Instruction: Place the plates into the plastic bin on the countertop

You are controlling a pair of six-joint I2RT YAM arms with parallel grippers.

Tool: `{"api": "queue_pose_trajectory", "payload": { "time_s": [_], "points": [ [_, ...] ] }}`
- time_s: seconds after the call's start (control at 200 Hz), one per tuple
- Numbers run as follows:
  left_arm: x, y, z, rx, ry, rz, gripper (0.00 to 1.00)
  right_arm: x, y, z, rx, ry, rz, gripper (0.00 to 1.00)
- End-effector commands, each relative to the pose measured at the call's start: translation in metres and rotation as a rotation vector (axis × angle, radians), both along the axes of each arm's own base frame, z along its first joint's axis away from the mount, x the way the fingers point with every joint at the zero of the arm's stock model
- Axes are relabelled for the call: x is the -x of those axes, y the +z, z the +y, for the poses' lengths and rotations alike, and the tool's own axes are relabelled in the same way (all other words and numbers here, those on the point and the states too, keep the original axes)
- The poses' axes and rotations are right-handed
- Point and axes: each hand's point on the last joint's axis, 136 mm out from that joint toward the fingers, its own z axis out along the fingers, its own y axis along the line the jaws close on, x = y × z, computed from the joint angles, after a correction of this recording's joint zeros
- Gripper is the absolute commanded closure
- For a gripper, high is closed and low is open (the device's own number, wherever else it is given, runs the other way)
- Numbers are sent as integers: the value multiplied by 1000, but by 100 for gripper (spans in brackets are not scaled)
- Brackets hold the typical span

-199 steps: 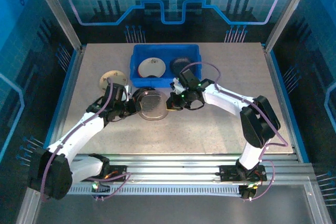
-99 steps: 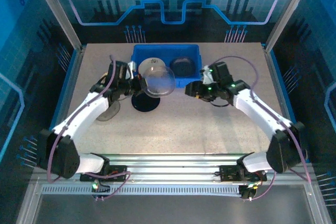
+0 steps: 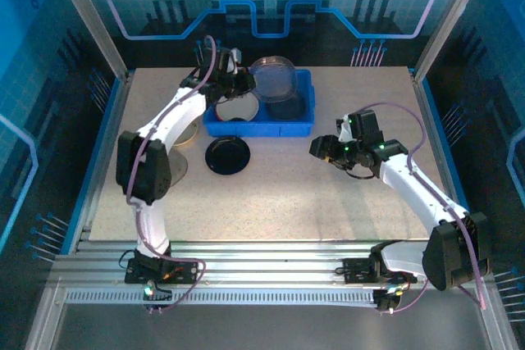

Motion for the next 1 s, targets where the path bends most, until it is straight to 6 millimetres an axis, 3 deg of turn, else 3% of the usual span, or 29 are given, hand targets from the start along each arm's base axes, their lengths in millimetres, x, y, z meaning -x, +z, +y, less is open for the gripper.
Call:
{"api": "queue_pose_trajectory", "payload": {
  "time_s": [0.0,0.095,0.12,0.28,0.485,0.535,0.655,0.81,0.996],
  "points": [
    [-12,-4,-21,28,-33,32,100,-4,3,-9,-11,-37,-24,40],
    [-25,-22,-32,39,-28,71,100,-7,1,-12,-21,-51,-25,40],
    [-27,-27,-34,43,-27,81,100,-2,-9,-14,-16,-56,-2,40],
    [-39,-61,-43,52,-3,139,100,3,-21,-18,-20,-74,17,41],
    [-48,-90,-53,56,4,195,100,8,-30,-19,-26,-83,35,41],
    [-49,-94,-55,51,2,204,82,9,-30,-19,-27,-87,33,41],
    [-50,-97,-55,44,1,208,57,8,-27,-19,-32,-89,25,41],
    [-51,-88,-54,25,-2,195,36,8,-24,-19,-30,-86,23,41],
    [-50,-60,-50,4,-8,138,25,7,-18,-16,-17,-81,4,41]
  ]
}}
